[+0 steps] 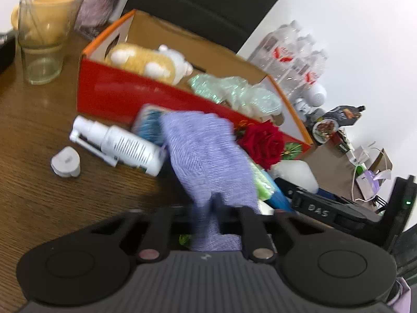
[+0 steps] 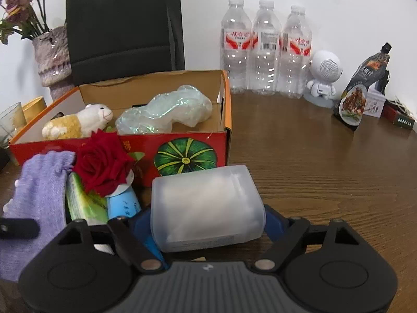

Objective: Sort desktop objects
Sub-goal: 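Grasp the purple cloth pouch with the left gripper while the right grasps the white plastic container, then release the purple pouch into the box with the left gripper while the right releases the white container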

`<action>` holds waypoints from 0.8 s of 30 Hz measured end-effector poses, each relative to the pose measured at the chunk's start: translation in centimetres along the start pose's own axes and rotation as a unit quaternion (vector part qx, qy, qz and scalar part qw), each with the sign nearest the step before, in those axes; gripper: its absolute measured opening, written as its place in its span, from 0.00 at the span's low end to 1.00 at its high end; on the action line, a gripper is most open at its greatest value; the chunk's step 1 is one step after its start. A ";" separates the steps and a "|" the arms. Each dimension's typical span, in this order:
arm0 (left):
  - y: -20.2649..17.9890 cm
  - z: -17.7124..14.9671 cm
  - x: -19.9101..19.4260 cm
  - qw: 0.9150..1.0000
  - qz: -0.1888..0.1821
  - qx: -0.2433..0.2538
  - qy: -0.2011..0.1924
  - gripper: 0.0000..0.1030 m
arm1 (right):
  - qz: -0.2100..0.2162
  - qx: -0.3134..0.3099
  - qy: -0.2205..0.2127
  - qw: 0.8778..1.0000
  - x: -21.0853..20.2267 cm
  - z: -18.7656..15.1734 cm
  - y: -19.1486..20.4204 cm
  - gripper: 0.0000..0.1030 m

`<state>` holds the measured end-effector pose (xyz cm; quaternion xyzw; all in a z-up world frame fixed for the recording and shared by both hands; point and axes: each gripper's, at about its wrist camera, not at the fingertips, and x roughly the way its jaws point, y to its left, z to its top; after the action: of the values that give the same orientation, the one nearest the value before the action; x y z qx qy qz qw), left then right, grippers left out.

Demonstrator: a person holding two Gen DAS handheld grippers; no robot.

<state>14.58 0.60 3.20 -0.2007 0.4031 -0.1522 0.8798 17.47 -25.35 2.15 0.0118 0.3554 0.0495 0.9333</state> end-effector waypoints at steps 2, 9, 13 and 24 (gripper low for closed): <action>-0.3 -0.1 -0.9 1.000 -0.006 0.013 -0.009 0.03 | 0.004 0.007 -0.006 1.000 -1.0 0.0 -0.2 0.81; -1.9 1.1 -5.3 0.996 -0.042 0.058 -0.062 0.03 | 0.025 0.004 -0.092 0.995 -8.0 1.4 0.0 0.80; -3.5 5.6 -6.7 0.989 -0.046 0.102 -0.096 0.03 | 0.047 0.015 -0.131 0.990 -9.3 4.1 0.3 0.81; -2.2 14.7 5.4 0.994 0.030 0.105 -0.002 0.03 | 0.063 0.045 -0.075 0.994 1.5 10.9 2.2 0.81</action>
<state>29.12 -0.23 9.48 -0.0950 0.3886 -0.1669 0.9012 25.62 -22.87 9.38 0.0799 0.2848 0.0912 0.9509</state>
